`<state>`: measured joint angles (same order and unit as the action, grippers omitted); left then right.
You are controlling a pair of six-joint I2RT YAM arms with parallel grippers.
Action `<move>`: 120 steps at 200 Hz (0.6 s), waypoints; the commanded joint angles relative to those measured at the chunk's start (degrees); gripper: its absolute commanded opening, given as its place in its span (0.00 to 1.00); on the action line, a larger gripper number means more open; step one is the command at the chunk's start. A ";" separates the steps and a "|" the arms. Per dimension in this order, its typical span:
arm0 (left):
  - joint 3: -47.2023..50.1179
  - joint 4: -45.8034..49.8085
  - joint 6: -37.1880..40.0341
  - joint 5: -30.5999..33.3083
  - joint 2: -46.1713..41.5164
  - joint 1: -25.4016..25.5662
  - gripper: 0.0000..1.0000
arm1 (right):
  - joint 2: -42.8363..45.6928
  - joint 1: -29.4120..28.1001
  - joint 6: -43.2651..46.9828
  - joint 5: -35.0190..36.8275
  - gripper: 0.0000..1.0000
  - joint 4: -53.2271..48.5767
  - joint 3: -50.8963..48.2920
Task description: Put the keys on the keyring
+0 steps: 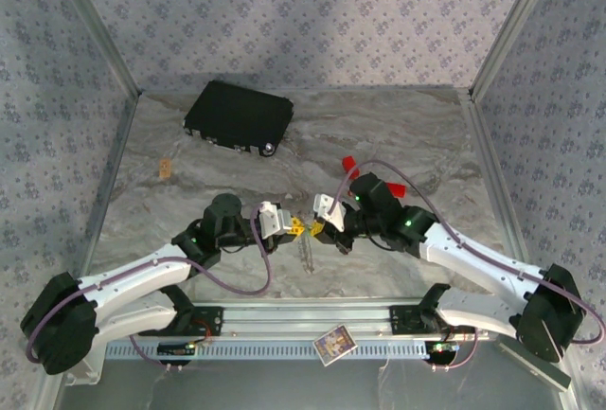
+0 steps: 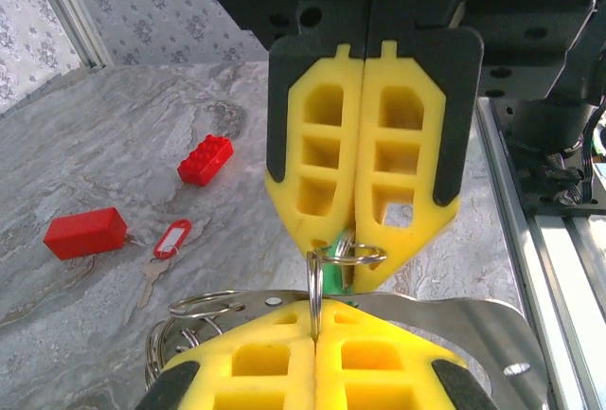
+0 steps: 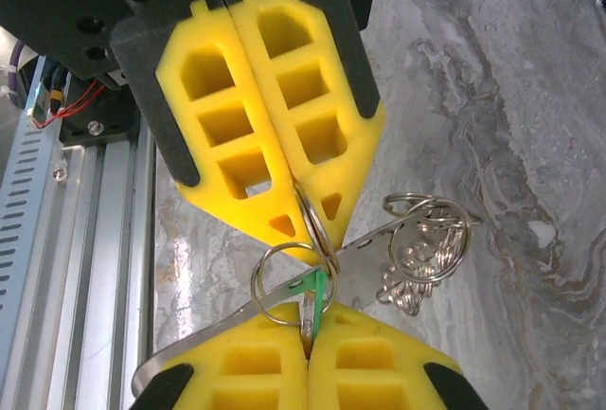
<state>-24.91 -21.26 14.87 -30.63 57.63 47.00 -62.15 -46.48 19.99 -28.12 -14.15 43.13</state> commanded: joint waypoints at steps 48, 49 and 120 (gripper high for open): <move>-0.10 -5.70 -0.24 -3.11 -1.25 0.37 0.00 | -5.03 -0.79 1.00 1.40 0.01 -1.67 1.78; -0.12 -5.67 -0.22 -3.11 -1.27 0.37 0.00 | -4.97 -0.75 0.96 1.40 0.01 -1.67 1.78; 0.30 -4.19 0.73 -3.07 -1.02 0.30 0.00 | 2.86 0.37 3.37 4.31 0.34 -5.51 0.72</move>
<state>-24.25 -22.59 14.96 -31.64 57.63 47.05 -62.81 -46.74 21.67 -24.77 -16.56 43.53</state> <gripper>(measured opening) 0.046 0.346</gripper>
